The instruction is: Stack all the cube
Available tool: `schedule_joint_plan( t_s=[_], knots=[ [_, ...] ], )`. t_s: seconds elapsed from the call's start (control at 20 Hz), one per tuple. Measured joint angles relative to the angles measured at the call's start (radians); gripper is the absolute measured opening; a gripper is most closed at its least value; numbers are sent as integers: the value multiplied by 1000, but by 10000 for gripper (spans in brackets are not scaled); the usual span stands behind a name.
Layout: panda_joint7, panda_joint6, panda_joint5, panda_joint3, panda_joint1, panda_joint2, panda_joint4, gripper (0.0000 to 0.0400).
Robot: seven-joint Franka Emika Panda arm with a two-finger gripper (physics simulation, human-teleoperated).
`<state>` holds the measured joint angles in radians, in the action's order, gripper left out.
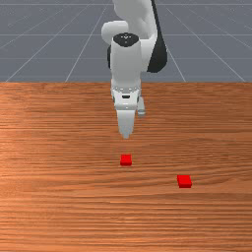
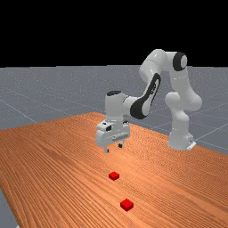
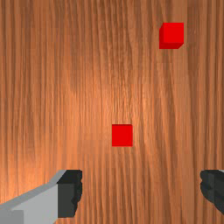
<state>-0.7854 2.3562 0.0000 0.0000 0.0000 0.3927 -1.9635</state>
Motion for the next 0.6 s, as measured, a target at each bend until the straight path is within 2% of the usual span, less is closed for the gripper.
schedule_joint_plan(
  t_s=[0.05,0.1,0.15,0.25,0.3,0.35,0.4,0.5,0.6],
  knots=[
    [0,0,0,0,0,0,0,249],
    [18,-3,5,-3,1,-3,-3,308],
    [29,-5,8,-5,1,-5,-5,344],
    [40,-6,11,-8,1,-7,-7,379],
    [181,-31,17,-40,9,-97,-120,232],
    [327,-67,29,-73,3,-165,-179,142],
    [483,-100,46,-100,-4,-203,-205,87],
    [815,-155,100,-136,-9,-232,-219,33],
    [1111,-187,167,-157,-4,-241,-219,12]
  ],
)
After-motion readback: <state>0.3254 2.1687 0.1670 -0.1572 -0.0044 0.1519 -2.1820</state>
